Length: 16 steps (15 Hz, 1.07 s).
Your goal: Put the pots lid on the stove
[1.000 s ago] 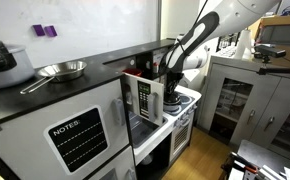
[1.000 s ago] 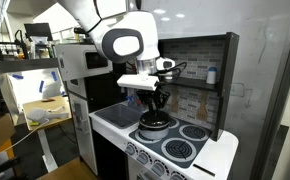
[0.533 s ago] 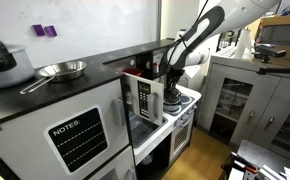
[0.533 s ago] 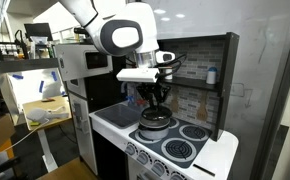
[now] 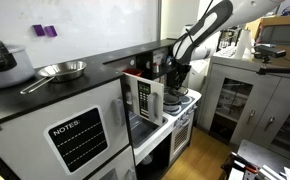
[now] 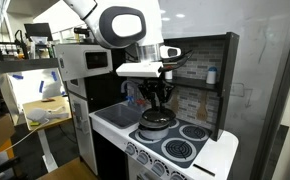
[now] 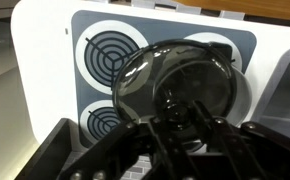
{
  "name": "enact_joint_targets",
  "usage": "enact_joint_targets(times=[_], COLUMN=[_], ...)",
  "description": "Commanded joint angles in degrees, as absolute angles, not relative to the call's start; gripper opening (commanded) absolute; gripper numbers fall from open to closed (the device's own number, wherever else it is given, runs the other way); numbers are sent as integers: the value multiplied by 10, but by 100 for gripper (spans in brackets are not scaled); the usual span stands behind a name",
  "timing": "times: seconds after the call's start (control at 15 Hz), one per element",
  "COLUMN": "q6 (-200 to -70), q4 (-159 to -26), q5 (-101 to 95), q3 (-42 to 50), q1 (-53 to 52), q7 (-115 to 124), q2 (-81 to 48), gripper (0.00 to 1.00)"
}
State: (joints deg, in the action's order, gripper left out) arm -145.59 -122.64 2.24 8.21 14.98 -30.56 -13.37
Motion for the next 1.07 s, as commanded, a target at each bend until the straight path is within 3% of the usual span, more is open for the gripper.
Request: enact_joint_targets(times=[0.0,1.0], q6=[-1426,-1400], q4=[-1209,-1087], q5=[14,29], q3=[87,89], q1=[162,224], q7=[-311,-321], q2=[-139,-243], gripper=[8,8])
